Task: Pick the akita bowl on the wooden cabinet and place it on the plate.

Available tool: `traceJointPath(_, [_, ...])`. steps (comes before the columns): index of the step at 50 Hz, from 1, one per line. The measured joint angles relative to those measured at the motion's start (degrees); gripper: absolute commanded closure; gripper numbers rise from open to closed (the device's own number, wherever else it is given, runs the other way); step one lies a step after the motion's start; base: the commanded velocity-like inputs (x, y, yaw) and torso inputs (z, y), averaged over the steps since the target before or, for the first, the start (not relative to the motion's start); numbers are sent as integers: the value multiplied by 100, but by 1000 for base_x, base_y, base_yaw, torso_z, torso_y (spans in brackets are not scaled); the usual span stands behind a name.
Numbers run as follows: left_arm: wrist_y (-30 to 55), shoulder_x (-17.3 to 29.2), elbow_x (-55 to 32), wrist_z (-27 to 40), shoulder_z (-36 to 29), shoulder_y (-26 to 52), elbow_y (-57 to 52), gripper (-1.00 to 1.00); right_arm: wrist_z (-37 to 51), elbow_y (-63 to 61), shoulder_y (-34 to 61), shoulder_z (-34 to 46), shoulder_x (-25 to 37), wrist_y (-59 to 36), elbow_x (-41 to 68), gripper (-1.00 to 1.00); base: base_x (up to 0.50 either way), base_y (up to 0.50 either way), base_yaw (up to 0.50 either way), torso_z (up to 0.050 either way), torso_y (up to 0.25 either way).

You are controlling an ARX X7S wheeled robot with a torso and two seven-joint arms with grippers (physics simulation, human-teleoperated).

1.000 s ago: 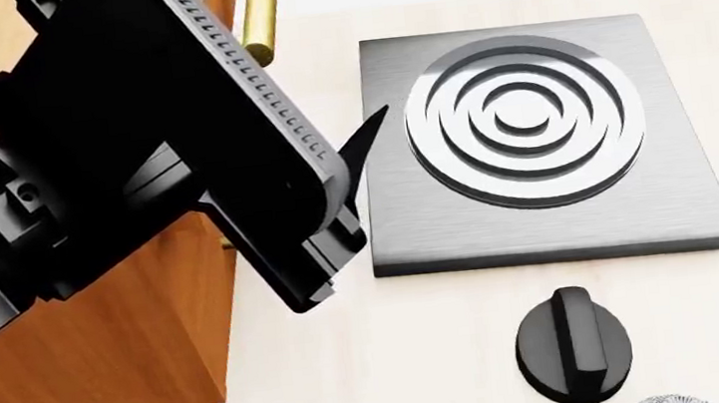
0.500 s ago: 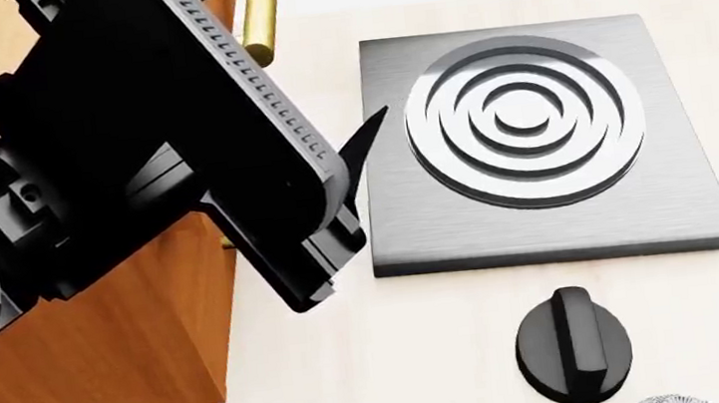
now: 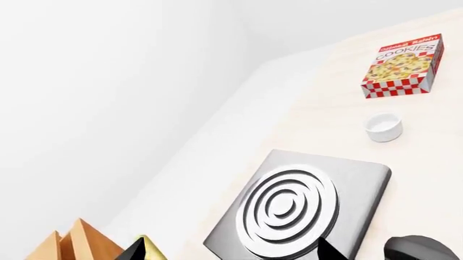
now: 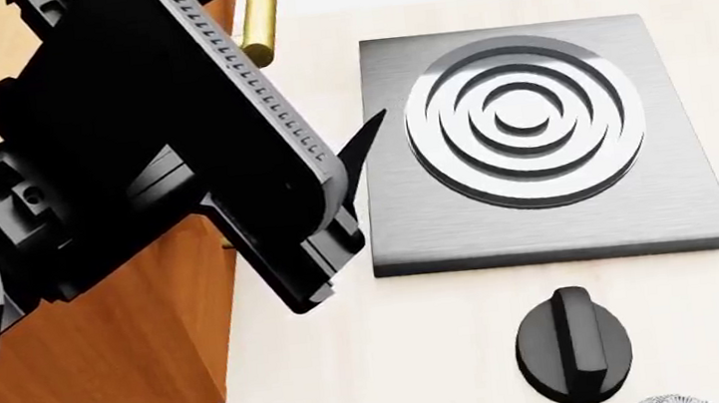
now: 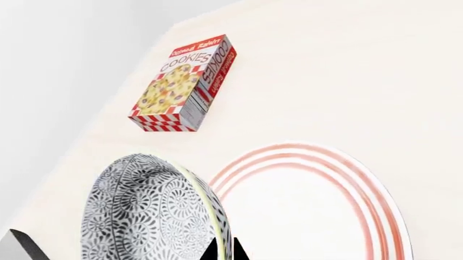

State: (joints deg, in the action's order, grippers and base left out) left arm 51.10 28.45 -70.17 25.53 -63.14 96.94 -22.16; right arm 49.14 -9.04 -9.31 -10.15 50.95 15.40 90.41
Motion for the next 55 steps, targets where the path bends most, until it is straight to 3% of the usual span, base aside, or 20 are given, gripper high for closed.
traceJointPath(55, [-73,65,62,-7,-26,-109,1,-100,-265,974,486,404,-336,-197,-120,100,0,0,0,0,0])
